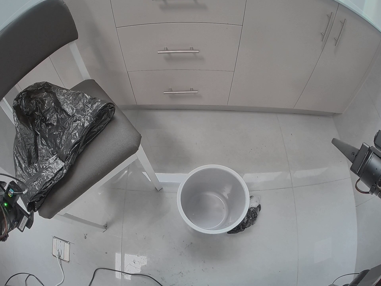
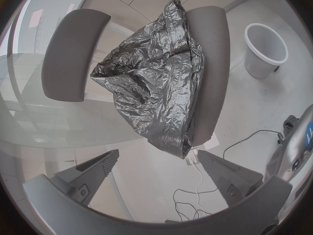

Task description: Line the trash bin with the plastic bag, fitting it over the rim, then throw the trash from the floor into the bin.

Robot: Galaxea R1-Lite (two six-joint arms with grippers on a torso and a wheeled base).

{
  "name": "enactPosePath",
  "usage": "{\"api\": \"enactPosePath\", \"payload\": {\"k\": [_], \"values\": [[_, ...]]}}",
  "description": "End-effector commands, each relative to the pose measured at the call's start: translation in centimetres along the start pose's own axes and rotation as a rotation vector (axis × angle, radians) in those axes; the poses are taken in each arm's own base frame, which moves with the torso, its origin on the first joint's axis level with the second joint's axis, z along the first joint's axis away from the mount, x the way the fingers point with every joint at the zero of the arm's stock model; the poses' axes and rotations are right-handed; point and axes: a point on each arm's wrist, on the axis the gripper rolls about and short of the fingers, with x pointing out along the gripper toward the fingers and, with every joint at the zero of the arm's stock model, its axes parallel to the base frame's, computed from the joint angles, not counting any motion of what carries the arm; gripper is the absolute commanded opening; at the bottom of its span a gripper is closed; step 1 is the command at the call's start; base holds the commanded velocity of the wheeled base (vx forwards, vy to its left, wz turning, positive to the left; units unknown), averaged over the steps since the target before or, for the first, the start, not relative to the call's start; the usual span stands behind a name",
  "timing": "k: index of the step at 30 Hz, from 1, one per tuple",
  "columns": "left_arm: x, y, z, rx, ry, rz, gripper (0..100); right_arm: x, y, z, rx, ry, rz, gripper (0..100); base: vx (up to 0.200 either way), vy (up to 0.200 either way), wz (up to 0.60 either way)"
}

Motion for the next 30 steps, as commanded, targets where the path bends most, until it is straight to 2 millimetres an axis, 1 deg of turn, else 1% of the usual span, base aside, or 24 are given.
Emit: {"api": "enactPosePath", "payload": {"k": [1, 7, 12, 20, 30], "values": [[1.5, -0.3, 0.4, 0.014, 0.038, -0.028, 100, -0.1, 0.1, 0.1, -0.001, -0.006, 0.003, 0, 0.0, 0.0, 0.0], [2.3, -0.1, 0.8, 0.001, 0.034, -0.013, 100, -0.1, 0.0, 0.1, -0.001, -0.004, 0.001, 0, 0.0, 0.0, 0.0], [3.1, 0.2, 0.7, -0.02, 0.058, 0.006, 100, -0.1, 0.1, 0.1, -0.001, -0.006, 0.003, 0, 0.0, 0.0, 0.0], [3.7, 0.4, 0.9, -0.024, 0.072, 0.007, 100, 0.0, 0.0, 0.1, 0.001, -0.004, 0.001, 0, 0.0, 0.0, 0.0], [6.3, 0.4, 2.1, -0.076, 0.032, 0.049, 100, -0.1, 0.0, 0.1, -0.001, -0.005, 0.002, 0, 0.0, 0.0, 0.0]]}}
